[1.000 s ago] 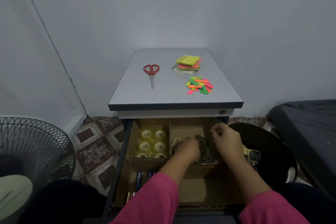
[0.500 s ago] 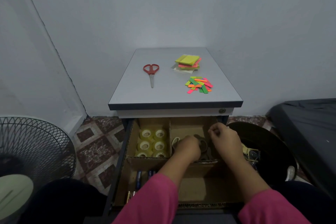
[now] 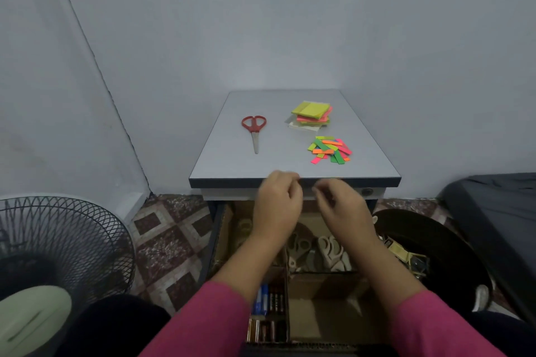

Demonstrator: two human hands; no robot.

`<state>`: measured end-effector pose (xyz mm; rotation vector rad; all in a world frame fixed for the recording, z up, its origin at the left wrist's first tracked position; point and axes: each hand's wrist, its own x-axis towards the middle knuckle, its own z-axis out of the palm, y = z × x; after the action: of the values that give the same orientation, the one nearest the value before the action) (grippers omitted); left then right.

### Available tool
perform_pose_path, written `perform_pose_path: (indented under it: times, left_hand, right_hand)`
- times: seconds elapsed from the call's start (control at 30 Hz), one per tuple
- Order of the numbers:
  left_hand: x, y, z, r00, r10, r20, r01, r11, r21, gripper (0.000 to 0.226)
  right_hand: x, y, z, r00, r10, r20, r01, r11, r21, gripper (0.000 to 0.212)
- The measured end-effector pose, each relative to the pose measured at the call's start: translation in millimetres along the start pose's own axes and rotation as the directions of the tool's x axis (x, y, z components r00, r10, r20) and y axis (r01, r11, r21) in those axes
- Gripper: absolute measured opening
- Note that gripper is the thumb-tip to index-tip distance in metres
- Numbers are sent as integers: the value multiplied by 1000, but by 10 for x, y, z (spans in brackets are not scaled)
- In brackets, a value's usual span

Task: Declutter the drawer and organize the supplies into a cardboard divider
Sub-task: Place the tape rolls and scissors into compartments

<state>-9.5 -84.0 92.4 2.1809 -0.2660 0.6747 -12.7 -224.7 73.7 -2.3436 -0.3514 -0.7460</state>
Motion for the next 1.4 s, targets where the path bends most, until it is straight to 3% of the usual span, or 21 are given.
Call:
perform_pose_path:
  times: [0.13, 0.3, 0.4, 0.53, 0.67, 0.93, 1.2, 1.4]
  left_hand:
    - [544, -101, -215, 981, -160, -112, 166, 985, 51, 27]
    - [1025, -463, -218, 936, -349, -39, 347, 905, 246, 19]
    - [1167, -528, -147, 928, -372, -3, 353, 879, 321, 25]
    - [1307, -486, -49, 917, -397, 40, 351, 849, 394, 36]
    - [1416, -424, -72, 889, -450, 83, 355, 792, 497, 29]
    - [1352, -329, -261, 826, -550, 124, 420, 748, 514, 28]
    - [949, -74, -364, 917, -366, 157, 191, 751, 632, 25]
    - [446, 29, -493, 959, -244, 147, 160, 889, 429, 13]
  right_hand:
    - [539, -199, 126, 998, 47, 53, -46, 999, -12, 11]
    - [919, -227, 306, 973, 178, 147, -173, 984, -45, 13]
    - [958, -179, 340, 959, 256, 124, -264, 963, 55, 8]
    - [929, -130, 328, 962, 231, 144, -245, 965, 90, 4]
    - [938, -107, 308, 959, 234, 162, -259, 954, 149, 4]
    - [901, -85, 293, 961, 227, 161, -255, 949, 184, 3]
    - [759, -116, 152, 974, 163, 158, -205, 930, 304, 5]
    - [178, -17, 67, 962, 271, 24, -257, 874, 413, 5]
